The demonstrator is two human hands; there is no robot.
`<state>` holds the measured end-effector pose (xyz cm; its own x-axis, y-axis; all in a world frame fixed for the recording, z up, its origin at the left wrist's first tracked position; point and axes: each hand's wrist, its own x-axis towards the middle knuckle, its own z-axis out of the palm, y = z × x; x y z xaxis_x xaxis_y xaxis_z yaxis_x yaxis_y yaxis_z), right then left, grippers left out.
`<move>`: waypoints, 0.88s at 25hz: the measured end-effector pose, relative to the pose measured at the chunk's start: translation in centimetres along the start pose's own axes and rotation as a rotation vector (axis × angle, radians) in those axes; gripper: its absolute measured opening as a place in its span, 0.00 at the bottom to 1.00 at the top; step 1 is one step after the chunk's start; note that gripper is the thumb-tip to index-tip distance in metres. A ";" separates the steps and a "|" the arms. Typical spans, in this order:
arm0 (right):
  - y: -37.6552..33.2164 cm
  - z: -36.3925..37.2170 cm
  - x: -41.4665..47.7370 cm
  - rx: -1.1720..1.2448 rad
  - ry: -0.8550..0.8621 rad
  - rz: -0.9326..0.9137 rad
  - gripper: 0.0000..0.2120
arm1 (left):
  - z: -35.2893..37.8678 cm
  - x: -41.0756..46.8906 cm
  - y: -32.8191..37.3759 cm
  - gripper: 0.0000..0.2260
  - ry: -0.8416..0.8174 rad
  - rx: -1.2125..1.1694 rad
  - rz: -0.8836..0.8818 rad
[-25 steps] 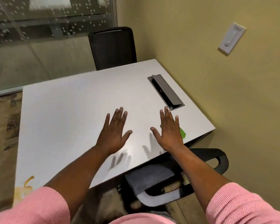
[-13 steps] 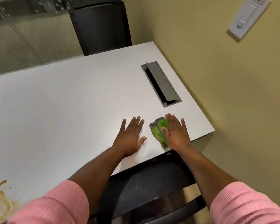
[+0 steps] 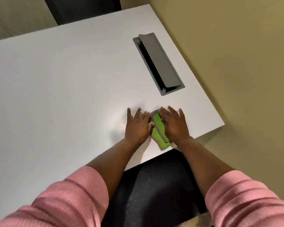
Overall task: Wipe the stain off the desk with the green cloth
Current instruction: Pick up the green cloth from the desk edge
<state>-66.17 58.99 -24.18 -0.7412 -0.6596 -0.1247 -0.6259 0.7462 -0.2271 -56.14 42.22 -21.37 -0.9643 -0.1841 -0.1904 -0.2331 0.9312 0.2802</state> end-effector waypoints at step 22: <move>-1.3 1.6 2.6 0.071 0.179 0.001 0.12 | 1.6 1.1 -0.6 0.13 0.030 -0.107 -0.203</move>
<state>-66.91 56.17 -25.76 -0.7771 -0.6275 0.0475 -0.6110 0.7343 -0.2957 -56.85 41.93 -23.21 -0.8992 -0.3752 -0.2252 -0.4332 0.8357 0.3375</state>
